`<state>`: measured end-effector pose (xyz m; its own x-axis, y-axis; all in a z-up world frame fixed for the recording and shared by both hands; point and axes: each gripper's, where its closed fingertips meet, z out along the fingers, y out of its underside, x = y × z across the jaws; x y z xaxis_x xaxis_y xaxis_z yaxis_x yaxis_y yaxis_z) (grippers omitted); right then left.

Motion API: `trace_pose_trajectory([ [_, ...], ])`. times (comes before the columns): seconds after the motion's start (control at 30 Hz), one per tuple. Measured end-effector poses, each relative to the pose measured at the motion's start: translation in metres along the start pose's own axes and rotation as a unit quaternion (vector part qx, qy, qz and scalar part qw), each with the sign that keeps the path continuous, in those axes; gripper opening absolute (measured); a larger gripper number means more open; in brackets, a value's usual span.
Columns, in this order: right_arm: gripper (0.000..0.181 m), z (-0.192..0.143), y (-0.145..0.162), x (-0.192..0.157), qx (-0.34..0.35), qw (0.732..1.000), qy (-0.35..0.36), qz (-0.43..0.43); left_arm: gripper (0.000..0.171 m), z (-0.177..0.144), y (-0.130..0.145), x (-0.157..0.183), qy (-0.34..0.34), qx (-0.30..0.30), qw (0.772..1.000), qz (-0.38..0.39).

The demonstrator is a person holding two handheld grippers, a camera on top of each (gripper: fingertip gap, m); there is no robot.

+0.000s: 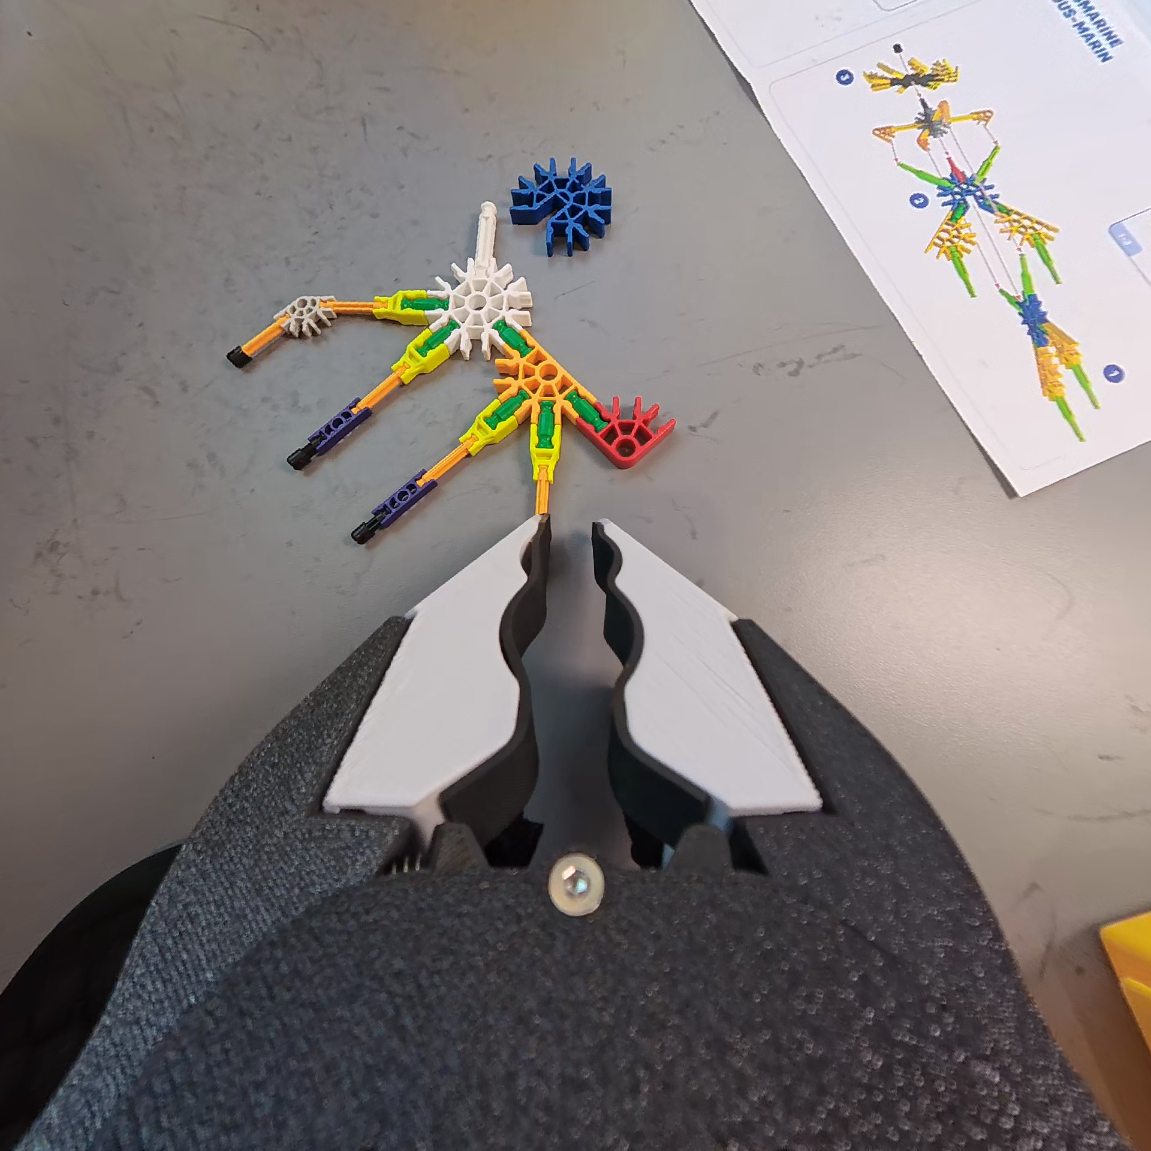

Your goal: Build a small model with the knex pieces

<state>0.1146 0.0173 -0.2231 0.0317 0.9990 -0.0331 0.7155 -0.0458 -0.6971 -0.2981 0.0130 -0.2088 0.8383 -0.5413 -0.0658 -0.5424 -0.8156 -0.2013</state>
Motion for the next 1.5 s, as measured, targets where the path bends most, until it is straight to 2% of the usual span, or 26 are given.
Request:
trace_pose_trajectory([
  [0.1,0.012,0.0,0.0,0.0,0.001,1.0,0.0,0.001,0.011,0.0,-0.009,-0.008,-0.019,0.021,1.0,0.007],
  [0.2,0.012,0.0,0.0,0.001,0.002,1.0,-0.002,0.004,0.012,0.01,-0.01,-0.006,-0.017,0.012,0.999,0.027],
  [0.4,0.011,0.0,0.0,0.001,0.005,1.0,-0.004,0.006,0.008,0.016,-0.007,0.0,0.009,-0.002,1.0,0.024],
  [0.5,0.011,0.0,0.0,0.001,0.005,1.0,-0.005,0.006,0.007,0.015,0.006,0.011,0.052,-0.035,0.998,0.022],
  [0.63,0.011,0.0,0.0,0.001,0.006,1.0,-0.006,0.006,0.01,0.01,0.007,0.004,0.041,-0.032,0.998,0.021],
  [0.8,0.011,0.0,0.0,0.001,0.008,1.0,-0.007,0.01,0.012,0.01,-0.003,-0.004,0.016,-0.004,0.999,0.03],
  [0.93,0.011,-0.001,-0.001,0.002,0.01,1.0,-0.009,0.013,0.021,0.018,0.0,0.001,0.03,-0.023,0.999,0.034],
  [1.27,0.011,-0.001,-0.001,0.002,0.011,1.0,-0.01,0.013,0.006,0.018,0.006,0.006,0.045,-0.044,0.997,0.035],
  [1.4,0.011,-0.001,0.0,0.001,0.01,1.0,-0.01,0.01,0.005,0.016,0.005,0.006,0.038,-0.033,0.998,0.031],
  [1.5,0.011,-0.001,0.0,0.001,0.009,1.0,-0.009,0.008,0.005,-0.003,0.004,0.003,0.014,-0.003,0.999,0.03],
])
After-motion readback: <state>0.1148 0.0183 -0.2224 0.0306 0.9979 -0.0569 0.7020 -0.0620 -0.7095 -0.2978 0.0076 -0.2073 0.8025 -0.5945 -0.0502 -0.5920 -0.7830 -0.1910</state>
